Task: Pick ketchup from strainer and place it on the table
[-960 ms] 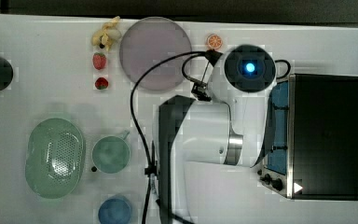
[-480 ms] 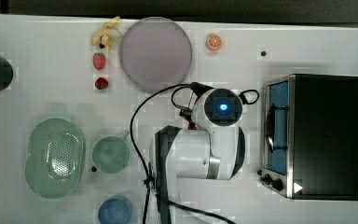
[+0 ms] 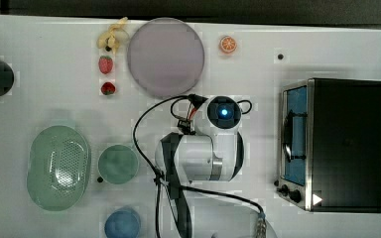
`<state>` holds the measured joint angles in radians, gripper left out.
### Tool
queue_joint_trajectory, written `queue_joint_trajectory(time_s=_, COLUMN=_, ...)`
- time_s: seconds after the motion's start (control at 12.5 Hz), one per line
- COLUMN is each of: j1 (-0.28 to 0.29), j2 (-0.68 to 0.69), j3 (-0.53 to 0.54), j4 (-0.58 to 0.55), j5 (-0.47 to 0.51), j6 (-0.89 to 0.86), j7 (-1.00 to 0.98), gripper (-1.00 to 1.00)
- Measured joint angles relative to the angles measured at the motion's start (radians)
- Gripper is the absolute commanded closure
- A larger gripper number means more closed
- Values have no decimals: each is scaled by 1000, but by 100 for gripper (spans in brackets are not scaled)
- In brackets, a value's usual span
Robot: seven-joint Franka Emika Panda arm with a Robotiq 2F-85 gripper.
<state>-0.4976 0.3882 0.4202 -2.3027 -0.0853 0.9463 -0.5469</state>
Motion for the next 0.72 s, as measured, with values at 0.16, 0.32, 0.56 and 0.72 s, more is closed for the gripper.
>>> queue_joint_trajectory(time_s=0.16, j1=1, j2=15, j3=-1, j4=-10, j5=-4, j6=6, j7=0, gripper=-59)
queue_joint_trajectory(time_s=0.32, j1=2, j2=15, j3=-6, j4=-20, j5=-8, j6=8, j7=0, gripper=-100)
queue_joint_trajectory(time_s=0.56, j1=2, j2=-10, j3=-6, j4=-18, j5=-8, j6=0, j7=0, gripper=-100)
queue_joint_trajectory(time_s=0.72, j1=3, j2=-62, j3=-6, j4=27, j5=-8, j6=-46, j7=0, gripper=-100)
